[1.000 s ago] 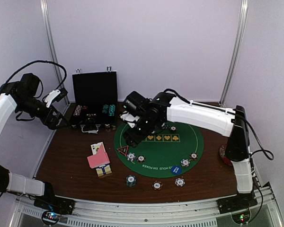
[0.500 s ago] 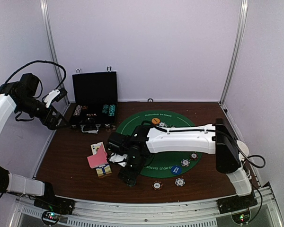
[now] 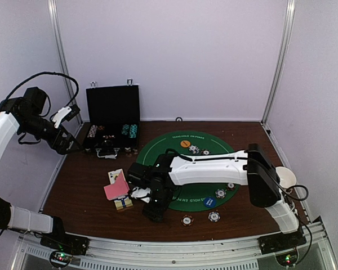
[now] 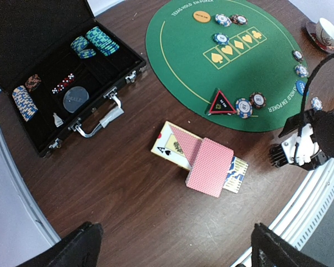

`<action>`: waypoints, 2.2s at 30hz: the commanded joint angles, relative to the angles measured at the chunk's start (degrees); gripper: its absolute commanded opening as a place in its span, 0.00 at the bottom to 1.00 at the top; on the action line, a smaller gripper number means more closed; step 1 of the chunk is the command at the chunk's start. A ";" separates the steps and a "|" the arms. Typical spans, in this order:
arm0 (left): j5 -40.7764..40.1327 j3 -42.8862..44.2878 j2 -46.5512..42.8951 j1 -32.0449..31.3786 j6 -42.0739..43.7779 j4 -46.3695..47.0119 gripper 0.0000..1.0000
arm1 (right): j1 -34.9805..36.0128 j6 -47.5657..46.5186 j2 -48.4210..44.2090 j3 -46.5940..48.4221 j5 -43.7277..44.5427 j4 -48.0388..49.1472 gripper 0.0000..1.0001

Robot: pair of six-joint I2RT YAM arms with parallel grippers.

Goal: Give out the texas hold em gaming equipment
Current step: Pick up the pile of poker chips from the pile of poker chips, then place the poker chips pile in the dealer area.

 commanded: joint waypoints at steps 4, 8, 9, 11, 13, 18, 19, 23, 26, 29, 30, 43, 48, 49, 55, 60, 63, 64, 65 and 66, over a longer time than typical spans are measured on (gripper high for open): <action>0.40 0.09 -0.23 0.36 0.48 -0.43 0.98 | 0.09 -0.61 1.40 2.63 -0.85 -0.86 0.58; 0.53 0.13 -0.11 0.36 0.52 -0.41 0.98 | 0.12 -0.61 1.27 2.72 -0.70 -1.03 0.51; 0.57 0.07 -0.04 0.32 0.48 -0.42 0.98 | 0.09 -0.61 1.18 2.79 -0.68 -1.14 0.51; 0.50 -0.02 -0.13 0.30 0.48 -0.42 0.98 | 0.06 -0.62 0.99 2.89 -0.50 -1.23 0.51; 0.56 -0.12 -0.22 0.32 0.48 -0.41 0.98 | 0.08 -0.61 0.85 2.90 -0.43 -1.35 0.51; 0.62 -0.13 -0.28 0.25 0.48 -0.44 0.98 | 0.05 -0.77 0.49 2.97 -0.41 -1.39 0.49; 0.60 -0.13 -0.34 0.33 0.48 -0.41 0.98 | 0.05 -0.78 0.57 2.98 -0.46 -1.46 0.49; 0.57 -0.22 -0.36 0.36 0.43 -0.40 0.97 | 0.04 -0.78 0.75 2.94 -0.71 -1.57 0.44; 0.52 -0.22 -0.38 0.34 0.48 -0.46 0.98 | 0.05 -0.78 0.67 3.07 -0.69 -1.70 0.37; 0.57 -0.22 -0.48 0.34 0.47 -0.41 0.97 | 0.04 -0.87 0.29 3.27 -0.45 -2.06 0.30; 0.57 -0.22 -0.46 0.35 0.48 -0.45 0.98 | 0.06 -0.92 -0.08 3.45 -0.37 -2.23 0.28; 0.72 0.22 -0.19 0.36 0.48 -0.43 0.98 | -2.13 -0.24 -6.28 5.42 5.31 -4.91 0.11; 0.71 0.30 -0.03 0.35 0.48 -0.46 0.97 | -5.81 1.26 -8.11 1.16 6.12 -3.59 0.10; 0.75 0.31 -0.09 0.34 0.50 -0.41 0.98 | -6.57 1.44 -8.55 0.00 6.19 -3.24 0.10; 0.95 0.40 0.22 0.32 0.65 -0.44 0.98 | -9.74 2.76 -9.93 -8.44 5.63 1.14 0.09; 1.14 0.48 0.62 0.34 0.57 -0.40 0.98 | -10.88 3.25 -8.43 -10.81 5.16 2.67 0.08; 1.10 0.55 0.60 0.36 0.57 -0.40 0.98 | -11.34 3.41 -7.84 -11.63 4.72 3.62 0.07; 1.03 0.57 0.61 0.29 0.57 -0.42 0.97 | -11.51 3.43 -7.63 -11.69 4.55 3.84 0.07; 1.00 0.57 0.66 0.27 0.57 -0.46 0.98 | -11.56 3.51 -7.48 -11.58 4.29 4.00 0.07; 0.99 0.57 0.68 0.34 0.65 -0.41 0.98 | -11.57 3.56 -7.23 -11.30 4.10 4.09 0.07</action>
